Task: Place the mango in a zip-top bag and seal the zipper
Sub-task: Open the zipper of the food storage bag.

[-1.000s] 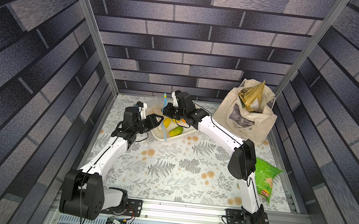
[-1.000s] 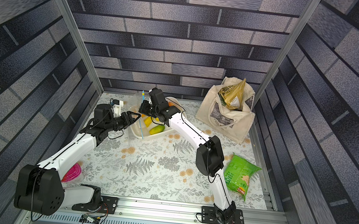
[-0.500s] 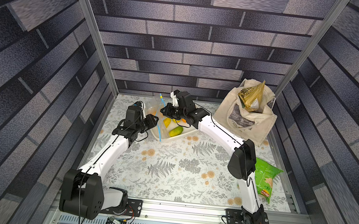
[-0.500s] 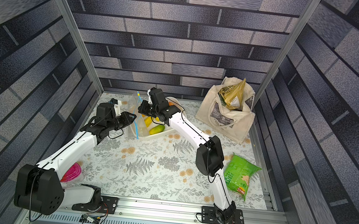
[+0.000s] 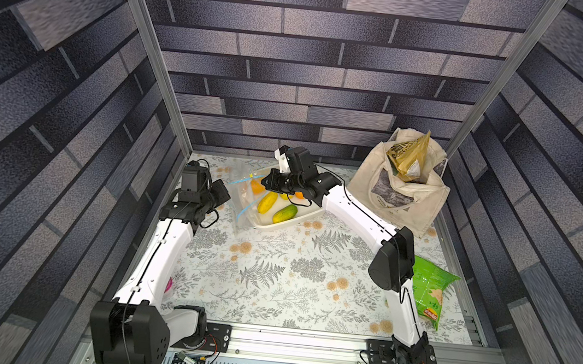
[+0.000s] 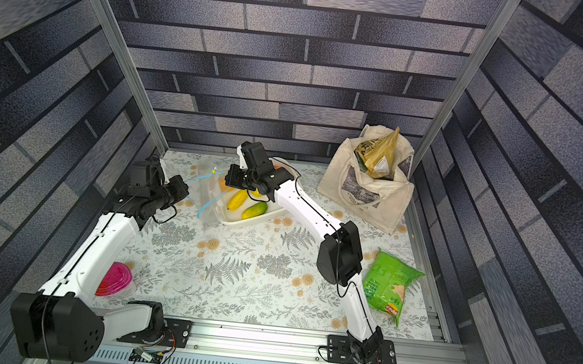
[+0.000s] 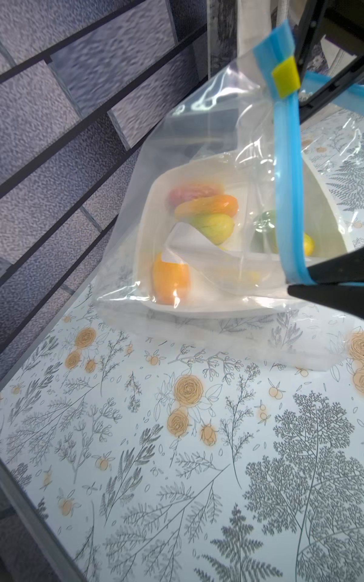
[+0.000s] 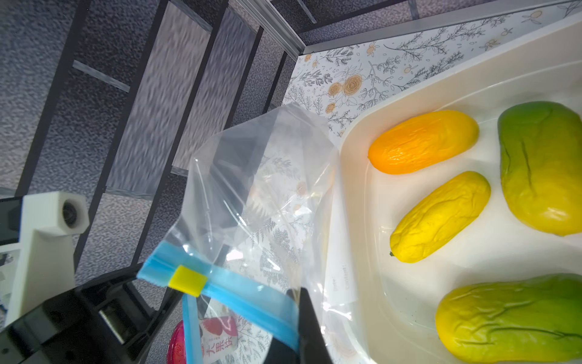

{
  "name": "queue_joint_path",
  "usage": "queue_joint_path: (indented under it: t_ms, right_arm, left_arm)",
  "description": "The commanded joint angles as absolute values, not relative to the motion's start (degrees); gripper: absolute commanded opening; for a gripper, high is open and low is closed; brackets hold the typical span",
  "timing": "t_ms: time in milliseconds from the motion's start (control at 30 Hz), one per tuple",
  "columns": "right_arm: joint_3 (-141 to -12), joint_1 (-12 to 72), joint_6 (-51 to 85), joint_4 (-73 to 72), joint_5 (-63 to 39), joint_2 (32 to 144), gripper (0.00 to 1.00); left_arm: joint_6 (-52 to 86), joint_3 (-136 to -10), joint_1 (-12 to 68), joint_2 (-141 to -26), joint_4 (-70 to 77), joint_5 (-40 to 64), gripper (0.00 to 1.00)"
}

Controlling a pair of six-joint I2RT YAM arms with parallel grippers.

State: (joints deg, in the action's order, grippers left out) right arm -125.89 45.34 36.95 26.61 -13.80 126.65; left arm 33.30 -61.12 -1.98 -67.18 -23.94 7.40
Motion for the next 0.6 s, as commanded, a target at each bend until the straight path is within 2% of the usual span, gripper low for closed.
queue_joint_path:
  t_ms: [0,133,233,300,367,433,567]
  right_arm:
    - [-130.2,44.3,35.7,29.4,-13.6,129.6,0.00]
    - [-137.0,45.0,37.0,29.0,-19.2,134.4,0.00]
    - [-143.8,47.1,37.9,26.5,-25.2,139.3,0.00]
    - [-148.9,47.8,38.1,27.8,-27.0,142.5,0.12]
    - [-151.8,47.7,37.8,29.8,-26.8,144.3,0.18]
    - [-151.6,47.5,35.8,32.2,-24.9,143.9,0.32]
    - [-146.4,46.1,31.8,35.1,-23.4,140.1,0.45]
  left_arm:
    - [29.7,-65.9,-3.7,-65.0,-31.5,0.7,0.00]
    - [26.8,-70.2,-4.5,-62.8,-35.4,-4.2,0.00]
    - [25.7,-71.1,-4.5,-61.2,-34.7,-1.2,0.00]
    - [25.4,-69.8,-3.9,-60.8,-33.4,0.8,0.00]
    - [24.8,-67.7,-3.0,-61.0,-31.9,0.7,0.00]
    - [24.8,-65.9,-2.8,-61.9,-30.6,0.9,0.00]
    - [24.6,-63.1,-2.8,-64.5,-27.6,2.1,0.00]
